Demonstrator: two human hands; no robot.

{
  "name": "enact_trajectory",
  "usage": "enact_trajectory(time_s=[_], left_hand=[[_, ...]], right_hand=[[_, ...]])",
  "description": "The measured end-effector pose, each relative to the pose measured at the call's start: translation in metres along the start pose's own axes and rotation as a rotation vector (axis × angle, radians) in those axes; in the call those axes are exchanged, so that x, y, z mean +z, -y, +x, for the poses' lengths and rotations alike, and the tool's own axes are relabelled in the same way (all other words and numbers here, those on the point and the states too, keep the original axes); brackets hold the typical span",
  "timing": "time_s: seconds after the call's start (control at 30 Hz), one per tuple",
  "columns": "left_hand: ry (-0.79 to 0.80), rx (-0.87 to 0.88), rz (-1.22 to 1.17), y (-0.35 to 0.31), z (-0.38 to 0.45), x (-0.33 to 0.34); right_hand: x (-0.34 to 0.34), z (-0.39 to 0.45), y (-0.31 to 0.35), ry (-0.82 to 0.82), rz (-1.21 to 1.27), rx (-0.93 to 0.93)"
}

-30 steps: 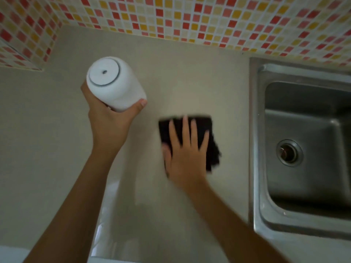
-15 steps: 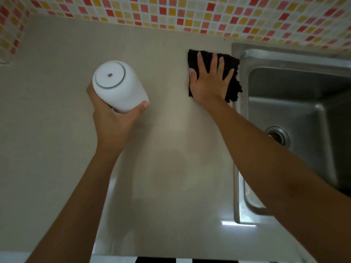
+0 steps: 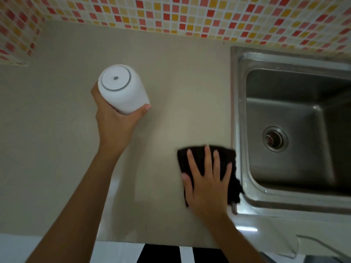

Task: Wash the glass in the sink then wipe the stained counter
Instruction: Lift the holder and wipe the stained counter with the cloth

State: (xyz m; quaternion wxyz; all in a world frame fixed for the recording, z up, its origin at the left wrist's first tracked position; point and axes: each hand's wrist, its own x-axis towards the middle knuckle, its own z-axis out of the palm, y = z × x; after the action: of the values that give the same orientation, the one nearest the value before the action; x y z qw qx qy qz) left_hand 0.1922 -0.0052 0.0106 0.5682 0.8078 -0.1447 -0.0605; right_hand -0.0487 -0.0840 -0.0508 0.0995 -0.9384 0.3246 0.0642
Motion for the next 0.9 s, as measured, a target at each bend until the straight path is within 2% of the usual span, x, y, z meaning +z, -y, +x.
enact_trajectory(time_s=[0.1,0.2,0.27,0.37,0.47,0.57,0.63,0.73,0.9], left_hand=[[0.002,0.007,0.019,0.0,-0.005,-0.009],[0.004,0.032,0.044,0.002,-0.011,-0.017],[0.002,0.05,0.064,0.005,-0.014,-0.023],[-0.018,0.046,0.056,0.007,-0.017,-0.032],[-0.042,0.035,0.049,0.004,-0.015,-0.034],[-0.04,0.019,0.031,-0.001,-0.012,-0.032],[-0.022,0.011,0.023,-0.004,-0.011,-0.031],[-0.022,0.029,0.039,-0.006,-0.009,-0.034],[-0.067,0.029,0.053,0.0,-0.015,-0.038]], right_hand=[[-0.012,0.097,0.0,-0.102,-0.005,-0.07],[-0.028,0.204,0.013,-0.034,0.025,-0.041],[-0.03,0.238,0.028,-0.002,0.031,0.023],[-0.02,0.217,0.045,-0.027,0.016,0.003],[-0.004,0.121,0.06,-0.106,0.054,-0.143],[0.012,0.005,0.072,-0.016,0.045,-0.367],[0.016,-0.034,0.07,0.032,0.037,-0.453],[0.012,-0.003,0.064,0.023,0.039,-0.468],[-0.011,0.165,0.069,-0.066,0.003,-0.275]])
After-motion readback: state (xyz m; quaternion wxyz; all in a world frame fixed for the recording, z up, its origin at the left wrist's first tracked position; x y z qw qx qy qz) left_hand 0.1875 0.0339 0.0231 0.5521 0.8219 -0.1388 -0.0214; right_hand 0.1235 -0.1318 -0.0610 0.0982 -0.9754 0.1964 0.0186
